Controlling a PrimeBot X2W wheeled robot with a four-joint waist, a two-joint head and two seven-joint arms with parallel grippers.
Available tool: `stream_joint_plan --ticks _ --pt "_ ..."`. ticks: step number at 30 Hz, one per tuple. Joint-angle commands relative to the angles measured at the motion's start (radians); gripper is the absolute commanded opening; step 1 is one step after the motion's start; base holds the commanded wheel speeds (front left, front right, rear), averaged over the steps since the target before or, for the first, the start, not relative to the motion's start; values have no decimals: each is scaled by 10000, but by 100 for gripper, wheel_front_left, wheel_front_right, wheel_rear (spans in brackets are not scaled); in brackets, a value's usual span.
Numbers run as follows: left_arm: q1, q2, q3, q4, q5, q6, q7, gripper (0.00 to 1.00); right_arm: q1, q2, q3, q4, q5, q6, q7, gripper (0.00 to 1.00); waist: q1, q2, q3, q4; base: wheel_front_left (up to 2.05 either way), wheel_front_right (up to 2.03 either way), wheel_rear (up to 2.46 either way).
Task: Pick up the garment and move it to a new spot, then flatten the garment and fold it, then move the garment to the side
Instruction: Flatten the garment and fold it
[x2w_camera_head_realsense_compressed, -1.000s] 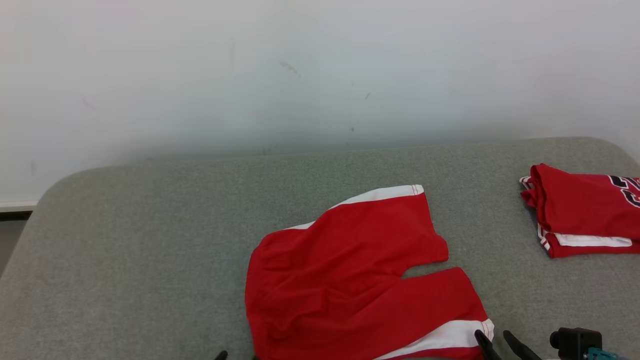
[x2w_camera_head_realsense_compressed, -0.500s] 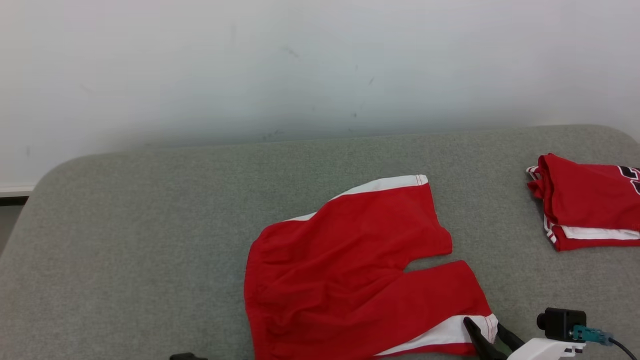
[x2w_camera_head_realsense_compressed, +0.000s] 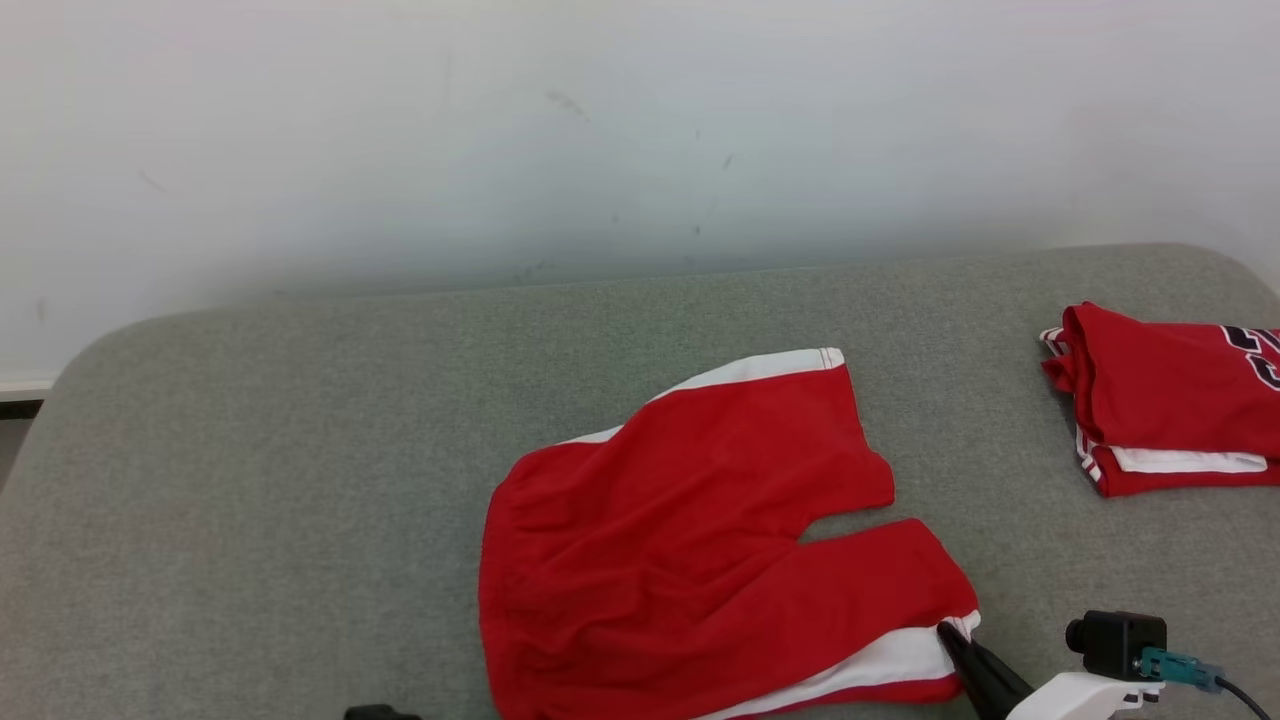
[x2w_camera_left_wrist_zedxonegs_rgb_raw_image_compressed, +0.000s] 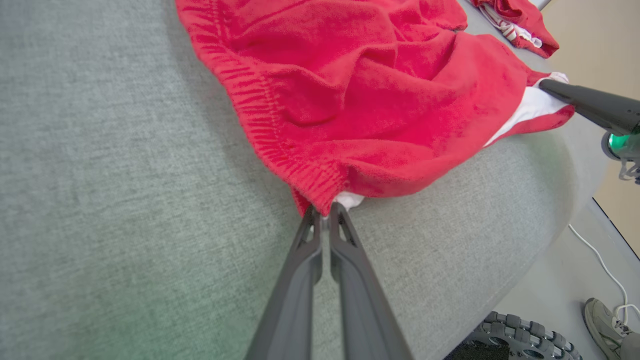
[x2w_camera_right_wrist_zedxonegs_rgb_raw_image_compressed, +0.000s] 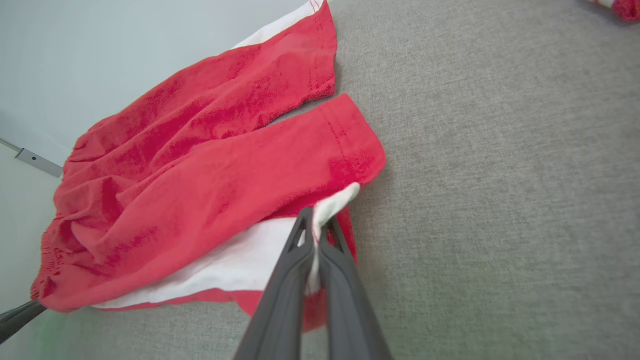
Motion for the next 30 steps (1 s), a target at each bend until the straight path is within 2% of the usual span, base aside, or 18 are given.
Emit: stream_joint_plan --ticks 1,7,15,19,22,24,29,30 --pt "-131 138 -23 26 -151 21 -126 0 -116 -142 54 -72 126 -21 -174 0 0 0 -13 14 0 0 0" --pt "-284 358 156 -504 -556 20 -731 0 22 -595 277 -590 428 -21 -828 0 0 0 -45 111 0 0 0" --pt "-715 655 810 -1640 -771 116 -1182 0 -135 -1422 695 -2095 938 -21 -1652 0 0 0 47 65 0 0 0" --pt "-1401 800 1081 -1868 -831 154 -958 0 -945 -1754 997 -2491 1191 -21 -1500 0 0 0 332 -67 0 0 0" --pt "-2480 1160 1019 -1632 -36 375 -481 0 -1838 -1953 1231 -2752 1437 -21 -1309 0 0 0 818 -128 0 0 0" --pt "-3273 999 1191 -1445 -88 400 -302 0 -2573 -2069 1289 -2837 1572 -21 -1242 0 0 0 1256 -130 0 0 0" --pt "-5548 1036 1445 -519 4 293 398 0 -4645 -2217 1413 -2526 1919 -21 -1011 0 0 0 2342 -173 0 0 0" --pt "-5548 1036 1445 -519 4 293 398 0 -4645 -2217 1413 -2526 1919 -21 -1011 0 0 0 2342 -173 0 0 0"
